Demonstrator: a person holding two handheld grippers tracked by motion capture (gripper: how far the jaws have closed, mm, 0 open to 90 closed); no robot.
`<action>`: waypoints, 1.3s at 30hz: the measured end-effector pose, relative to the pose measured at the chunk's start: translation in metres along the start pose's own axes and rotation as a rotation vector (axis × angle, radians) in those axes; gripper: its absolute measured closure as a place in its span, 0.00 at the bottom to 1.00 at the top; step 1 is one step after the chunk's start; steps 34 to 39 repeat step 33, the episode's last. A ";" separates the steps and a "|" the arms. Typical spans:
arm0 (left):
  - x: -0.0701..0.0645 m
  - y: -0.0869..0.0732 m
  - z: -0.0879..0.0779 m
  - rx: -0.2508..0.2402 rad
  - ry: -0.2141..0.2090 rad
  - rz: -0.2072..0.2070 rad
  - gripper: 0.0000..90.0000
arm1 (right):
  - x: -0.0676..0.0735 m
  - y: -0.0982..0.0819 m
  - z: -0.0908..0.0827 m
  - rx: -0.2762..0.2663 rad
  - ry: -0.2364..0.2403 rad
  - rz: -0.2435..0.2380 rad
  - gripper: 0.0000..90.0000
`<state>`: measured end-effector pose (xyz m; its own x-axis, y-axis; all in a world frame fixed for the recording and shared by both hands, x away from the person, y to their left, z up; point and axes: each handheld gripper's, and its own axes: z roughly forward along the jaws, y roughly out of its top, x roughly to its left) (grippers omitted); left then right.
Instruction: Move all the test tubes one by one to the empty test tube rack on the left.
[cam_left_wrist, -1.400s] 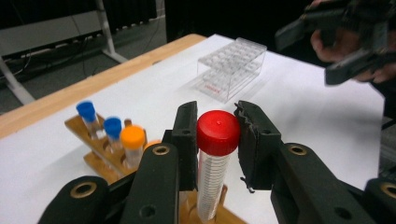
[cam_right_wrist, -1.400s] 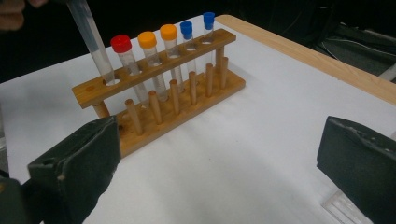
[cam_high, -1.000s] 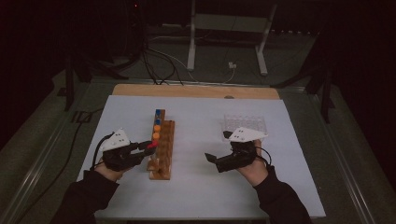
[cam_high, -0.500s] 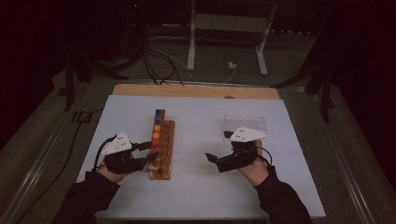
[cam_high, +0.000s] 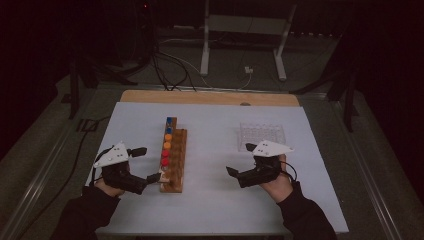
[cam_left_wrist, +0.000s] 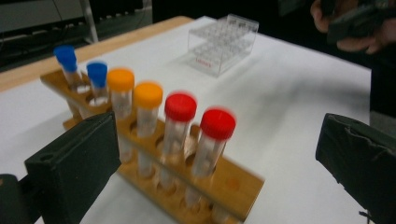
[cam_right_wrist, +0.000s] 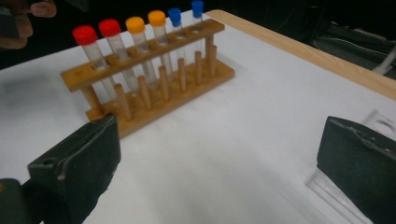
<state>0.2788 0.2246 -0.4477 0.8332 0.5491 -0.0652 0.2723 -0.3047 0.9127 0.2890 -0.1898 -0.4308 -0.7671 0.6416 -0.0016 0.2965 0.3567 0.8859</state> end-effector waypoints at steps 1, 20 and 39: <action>0.001 -0.003 0.000 0.006 -0.008 0.001 0.01 | -0.001 -0.002 0.000 0.001 -0.003 0.000 0.00; 0.005 -0.053 0.005 0.065 0.030 -0.075 0.01 | -0.013 -0.039 -0.010 0.013 -0.033 0.024 0.00; 0.009 -0.058 0.000 0.007 0.095 -0.109 0.01 | -0.014 -0.043 -0.006 0.033 -0.009 0.015 0.00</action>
